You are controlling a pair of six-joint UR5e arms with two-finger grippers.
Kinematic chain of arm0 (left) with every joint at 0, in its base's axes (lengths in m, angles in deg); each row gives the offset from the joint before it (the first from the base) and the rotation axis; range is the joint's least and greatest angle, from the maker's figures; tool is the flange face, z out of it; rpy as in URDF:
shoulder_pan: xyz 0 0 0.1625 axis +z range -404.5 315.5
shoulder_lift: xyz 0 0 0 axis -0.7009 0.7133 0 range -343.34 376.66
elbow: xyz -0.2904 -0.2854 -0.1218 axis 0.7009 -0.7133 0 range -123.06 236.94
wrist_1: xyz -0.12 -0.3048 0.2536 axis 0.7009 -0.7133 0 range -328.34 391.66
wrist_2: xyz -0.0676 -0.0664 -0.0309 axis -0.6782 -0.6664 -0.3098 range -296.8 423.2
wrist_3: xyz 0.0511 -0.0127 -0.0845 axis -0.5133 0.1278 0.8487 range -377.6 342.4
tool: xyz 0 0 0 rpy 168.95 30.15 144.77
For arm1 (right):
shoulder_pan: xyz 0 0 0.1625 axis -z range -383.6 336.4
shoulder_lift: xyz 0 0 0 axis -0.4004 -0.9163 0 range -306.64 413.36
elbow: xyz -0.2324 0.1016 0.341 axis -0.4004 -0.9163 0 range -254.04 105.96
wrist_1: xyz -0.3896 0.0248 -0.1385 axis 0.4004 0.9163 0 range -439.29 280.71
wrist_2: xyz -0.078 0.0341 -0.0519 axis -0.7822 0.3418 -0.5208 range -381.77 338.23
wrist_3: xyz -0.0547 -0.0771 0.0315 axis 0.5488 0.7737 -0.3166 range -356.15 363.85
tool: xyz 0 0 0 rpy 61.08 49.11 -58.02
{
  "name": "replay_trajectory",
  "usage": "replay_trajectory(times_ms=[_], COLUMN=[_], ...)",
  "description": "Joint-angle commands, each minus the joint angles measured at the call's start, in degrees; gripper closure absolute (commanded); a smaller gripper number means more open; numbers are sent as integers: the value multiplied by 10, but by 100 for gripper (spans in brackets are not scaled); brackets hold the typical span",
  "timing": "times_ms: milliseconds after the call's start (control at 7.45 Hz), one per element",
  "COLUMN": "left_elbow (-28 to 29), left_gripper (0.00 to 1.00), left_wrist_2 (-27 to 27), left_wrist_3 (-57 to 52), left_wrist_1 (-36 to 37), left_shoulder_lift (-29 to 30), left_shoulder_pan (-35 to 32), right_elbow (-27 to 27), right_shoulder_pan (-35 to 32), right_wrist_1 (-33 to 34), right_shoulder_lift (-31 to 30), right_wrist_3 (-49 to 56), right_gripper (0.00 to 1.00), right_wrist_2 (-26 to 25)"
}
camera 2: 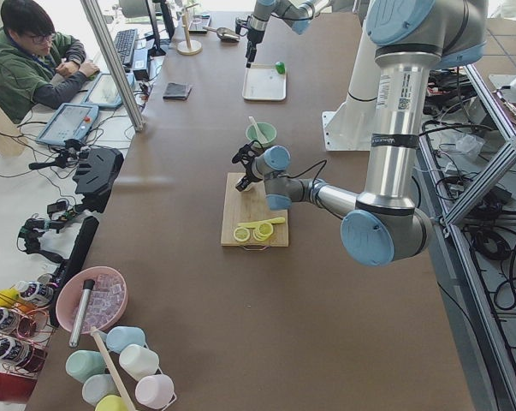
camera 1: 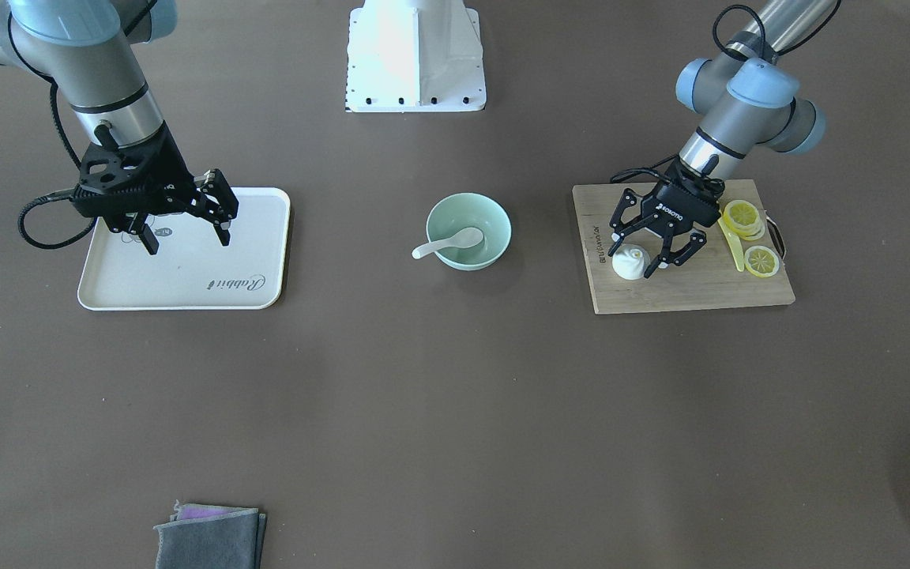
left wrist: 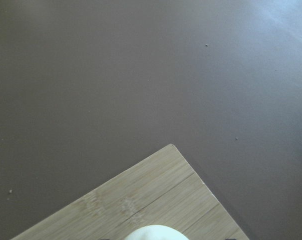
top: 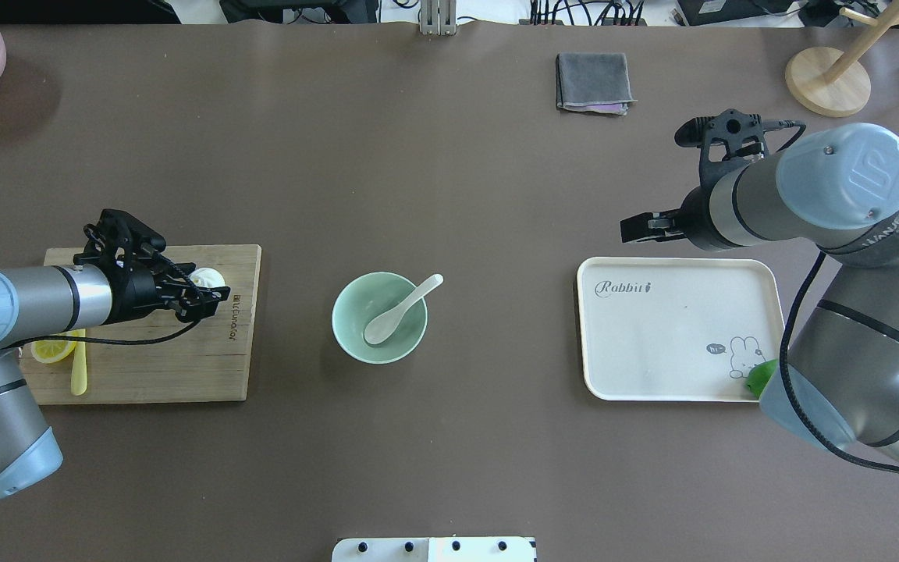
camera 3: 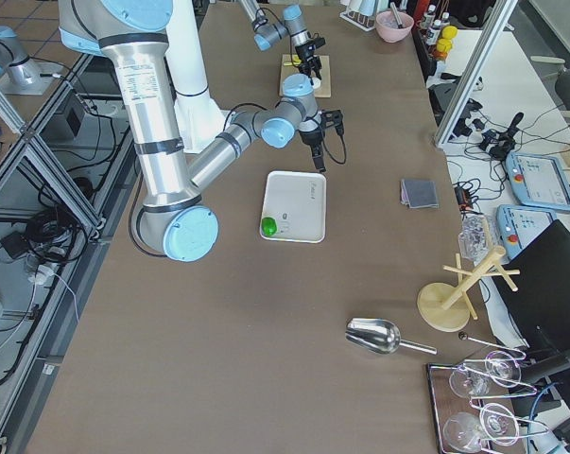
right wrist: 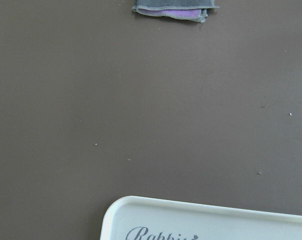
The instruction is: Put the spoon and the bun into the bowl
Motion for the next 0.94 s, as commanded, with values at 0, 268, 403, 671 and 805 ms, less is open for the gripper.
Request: replay_trajectory(times_ms=[0, 268, 403, 671, 805], left_elbow=[-32, -25, -24, -22, -12], left_gripper=[100, 100, 100, 100, 85], left_wrist_2=[1, 6, 34, 116, 125], left_wrist_3=[51, 164, 191, 195, 196], left_wrist_1=[-5, 2, 2, 4, 4], left_shoulder_lift=[9, 89, 108, 158, 167], left_shoulder_pan=[1, 7, 36, 110, 120], right_elbow=[1, 0, 0, -2, -5], right_shoulder_pan=[1, 1, 2, 5, 7], right_wrist_1=[0, 0, 0, 0, 0], right_shoulder_lift=[1, 1, 1, 1, 2], right_wrist_3=[-6, -7, -7, -10, -11], right_gripper=[0, 0, 0, 0, 0], right_wrist_2=[-1, -2, -2, -9, -11])
